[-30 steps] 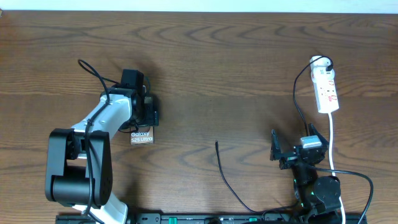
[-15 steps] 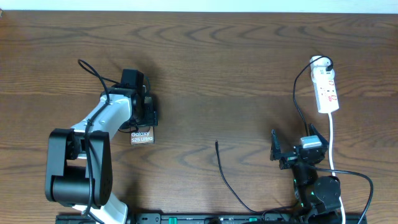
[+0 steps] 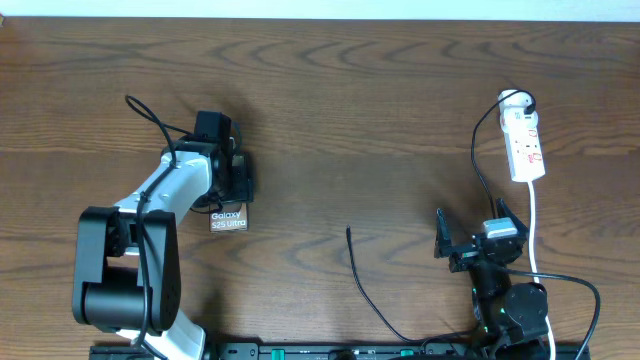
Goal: Plug charger to phone and switch on socket
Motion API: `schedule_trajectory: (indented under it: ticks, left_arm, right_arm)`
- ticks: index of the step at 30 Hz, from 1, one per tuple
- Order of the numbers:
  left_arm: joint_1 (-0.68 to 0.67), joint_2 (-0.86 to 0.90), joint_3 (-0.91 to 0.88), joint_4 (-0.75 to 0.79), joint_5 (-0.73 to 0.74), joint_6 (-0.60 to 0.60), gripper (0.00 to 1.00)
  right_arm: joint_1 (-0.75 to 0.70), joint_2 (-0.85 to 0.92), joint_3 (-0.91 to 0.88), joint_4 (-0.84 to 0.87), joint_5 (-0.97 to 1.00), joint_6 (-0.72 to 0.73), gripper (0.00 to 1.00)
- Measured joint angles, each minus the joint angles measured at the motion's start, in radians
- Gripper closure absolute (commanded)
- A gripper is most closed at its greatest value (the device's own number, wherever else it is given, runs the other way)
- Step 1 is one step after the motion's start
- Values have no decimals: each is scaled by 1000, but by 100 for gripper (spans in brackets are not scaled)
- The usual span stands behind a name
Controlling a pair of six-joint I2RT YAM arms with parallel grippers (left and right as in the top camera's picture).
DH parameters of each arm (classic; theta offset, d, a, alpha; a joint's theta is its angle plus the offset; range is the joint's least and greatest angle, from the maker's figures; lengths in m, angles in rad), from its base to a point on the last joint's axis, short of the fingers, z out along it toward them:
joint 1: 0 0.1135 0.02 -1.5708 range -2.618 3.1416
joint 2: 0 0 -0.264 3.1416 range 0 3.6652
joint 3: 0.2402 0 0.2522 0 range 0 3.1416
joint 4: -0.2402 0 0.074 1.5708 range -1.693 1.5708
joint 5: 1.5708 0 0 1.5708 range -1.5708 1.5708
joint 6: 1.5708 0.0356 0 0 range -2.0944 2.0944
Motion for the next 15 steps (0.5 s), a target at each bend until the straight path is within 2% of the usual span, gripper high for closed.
schedule_trajectory:
  ticks: [2, 5, 6, 9, 15]
  left_arm:
    - [0, 0, 0, 0, 0, 0, 48]
    - [0, 0, 0, 0, 0, 0, 48]
    - [0, 0, 0, 0, 0, 0, 47]
    - [0, 0, 0, 0, -1, 0, 33]
    - [0, 0, 0, 0, -1, 0, 31]
  right_arm:
    - [0, 0, 0, 0, 0, 0, 1]
    - [0, 0, 0, 0, 0, 0, 1]
    - [0, 0, 0, 0, 0, 0, 1]
    - [0, 0, 0, 0, 0, 0, 1]
    - [0, 0, 0, 0, 0, 0, 1]
